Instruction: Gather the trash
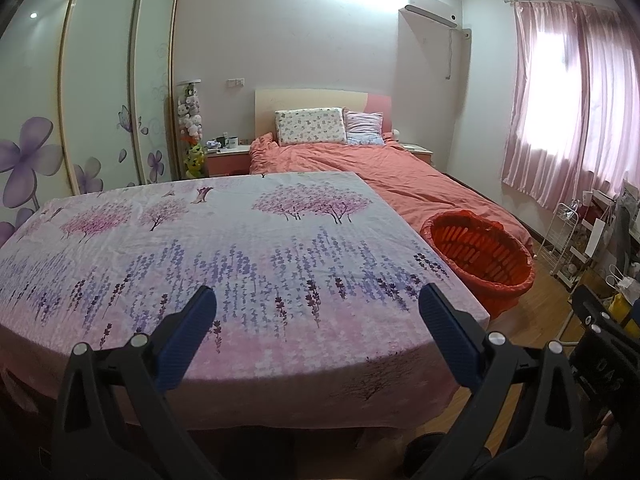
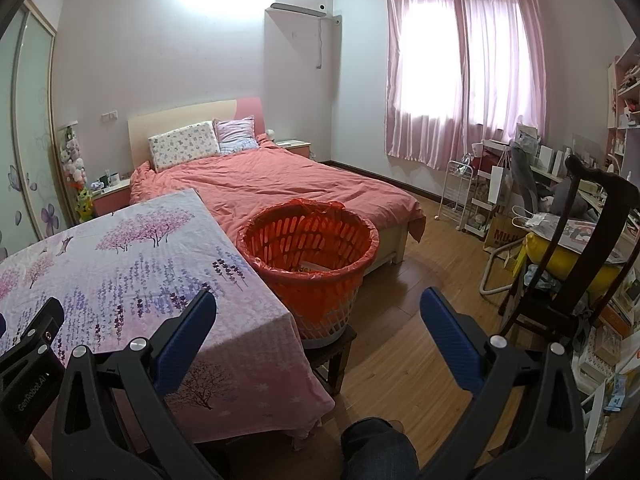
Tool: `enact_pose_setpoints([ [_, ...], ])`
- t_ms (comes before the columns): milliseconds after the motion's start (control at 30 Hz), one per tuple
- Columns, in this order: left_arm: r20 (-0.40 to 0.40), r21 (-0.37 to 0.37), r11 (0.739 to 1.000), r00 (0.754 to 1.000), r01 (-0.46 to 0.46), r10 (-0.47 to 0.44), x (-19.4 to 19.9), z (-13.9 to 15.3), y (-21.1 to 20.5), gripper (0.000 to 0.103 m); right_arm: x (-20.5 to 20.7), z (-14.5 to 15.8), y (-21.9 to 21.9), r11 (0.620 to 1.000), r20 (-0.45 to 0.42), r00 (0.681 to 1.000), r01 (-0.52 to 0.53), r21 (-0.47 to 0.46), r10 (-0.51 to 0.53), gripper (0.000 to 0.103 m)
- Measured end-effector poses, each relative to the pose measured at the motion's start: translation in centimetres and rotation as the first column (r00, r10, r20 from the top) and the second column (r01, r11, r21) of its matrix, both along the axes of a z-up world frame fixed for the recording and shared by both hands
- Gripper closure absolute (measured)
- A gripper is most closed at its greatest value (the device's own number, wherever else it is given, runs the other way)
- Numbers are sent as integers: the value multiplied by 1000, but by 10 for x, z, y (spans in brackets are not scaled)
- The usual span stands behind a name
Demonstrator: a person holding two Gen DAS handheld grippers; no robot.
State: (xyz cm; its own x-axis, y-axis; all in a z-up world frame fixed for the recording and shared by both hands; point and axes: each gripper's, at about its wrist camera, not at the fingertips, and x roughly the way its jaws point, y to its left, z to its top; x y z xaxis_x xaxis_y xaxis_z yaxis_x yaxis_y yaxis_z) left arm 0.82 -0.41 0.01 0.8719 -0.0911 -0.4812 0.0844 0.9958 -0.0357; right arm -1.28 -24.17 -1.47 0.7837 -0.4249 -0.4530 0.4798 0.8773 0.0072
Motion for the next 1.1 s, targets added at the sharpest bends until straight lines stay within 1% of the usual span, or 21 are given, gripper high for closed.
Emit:
enact_pose_setpoints([
  [1100,-5,-2,1000,1000,-6,6,0,-1,3,4,0,0,1,1000,-1,1000,0,1,0,2],
])
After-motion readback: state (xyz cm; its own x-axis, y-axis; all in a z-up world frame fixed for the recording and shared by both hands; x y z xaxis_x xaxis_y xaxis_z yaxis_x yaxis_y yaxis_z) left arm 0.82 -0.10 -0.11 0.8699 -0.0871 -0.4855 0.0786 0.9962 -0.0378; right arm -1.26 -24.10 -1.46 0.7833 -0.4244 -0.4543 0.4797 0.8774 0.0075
